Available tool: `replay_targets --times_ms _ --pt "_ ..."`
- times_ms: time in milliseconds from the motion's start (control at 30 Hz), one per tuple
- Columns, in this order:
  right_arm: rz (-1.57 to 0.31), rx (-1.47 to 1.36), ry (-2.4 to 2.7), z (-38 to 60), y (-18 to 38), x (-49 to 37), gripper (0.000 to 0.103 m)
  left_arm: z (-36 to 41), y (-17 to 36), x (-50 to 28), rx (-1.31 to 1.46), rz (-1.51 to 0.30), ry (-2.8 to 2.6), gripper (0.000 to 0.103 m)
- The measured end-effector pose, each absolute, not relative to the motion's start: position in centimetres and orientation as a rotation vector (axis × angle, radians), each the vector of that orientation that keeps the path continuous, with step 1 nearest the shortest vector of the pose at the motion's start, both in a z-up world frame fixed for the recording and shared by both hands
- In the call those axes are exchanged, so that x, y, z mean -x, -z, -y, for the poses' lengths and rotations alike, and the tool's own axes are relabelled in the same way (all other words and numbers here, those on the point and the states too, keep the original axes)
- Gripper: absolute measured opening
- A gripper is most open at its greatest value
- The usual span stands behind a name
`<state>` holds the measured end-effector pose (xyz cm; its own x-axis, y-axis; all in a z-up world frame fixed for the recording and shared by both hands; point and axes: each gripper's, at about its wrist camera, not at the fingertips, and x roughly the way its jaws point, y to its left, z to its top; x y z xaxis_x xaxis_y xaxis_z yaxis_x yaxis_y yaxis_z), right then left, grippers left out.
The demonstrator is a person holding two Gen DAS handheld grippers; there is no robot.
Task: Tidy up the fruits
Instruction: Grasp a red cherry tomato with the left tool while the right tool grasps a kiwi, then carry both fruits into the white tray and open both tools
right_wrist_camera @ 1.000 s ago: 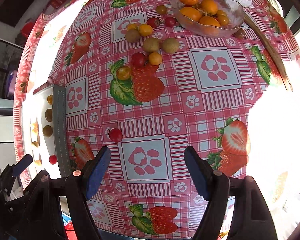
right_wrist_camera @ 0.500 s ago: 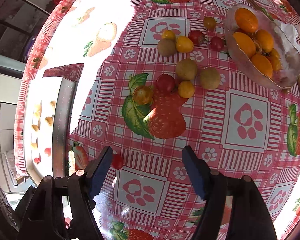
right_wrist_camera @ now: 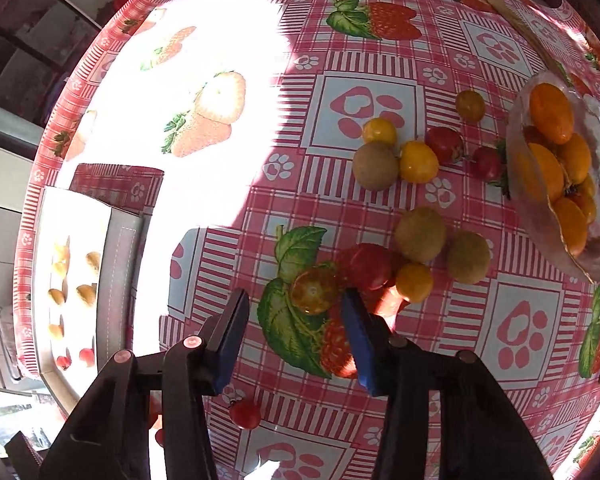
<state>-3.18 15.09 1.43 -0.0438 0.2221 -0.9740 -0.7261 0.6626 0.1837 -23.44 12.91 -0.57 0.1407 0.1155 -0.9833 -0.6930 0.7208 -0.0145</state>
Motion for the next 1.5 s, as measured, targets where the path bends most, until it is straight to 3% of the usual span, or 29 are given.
replay_targets --times_ms 33,67,100,367,900,1500 --pt "-1.414 0.464 -0.807 -15.1 -1.4 3.1 0.025 -12.9 0.5 23.4 0.541 -1.309 -0.624 0.045" --pt "-1.414 0.460 -0.811 -15.2 -1.4 3.2 0.024 -13.0 0.2 23.4 0.546 -1.306 -0.618 0.026" --pt "-1.414 0.460 -0.812 -15.1 -1.4 3.2 0.024 -13.1 0.1 23.4 0.561 -1.308 -0.606 0.020" --pt "-1.481 0.384 -0.832 -11.5 -2.3 3.2 0.024 -13.9 -0.8 25.6 0.724 -1.289 -0.530 0.020" --pt "-1.536 0.362 -0.850 -3.9 -5.2 6.1 0.024 -14.4 -7.1 28.5 0.706 -1.214 -0.549 0.020" --pt "-1.535 0.339 -0.892 -11.6 -7.0 17.1 0.024 -23.8 -7.2 37.6 0.637 -1.221 -0.587 0.020"
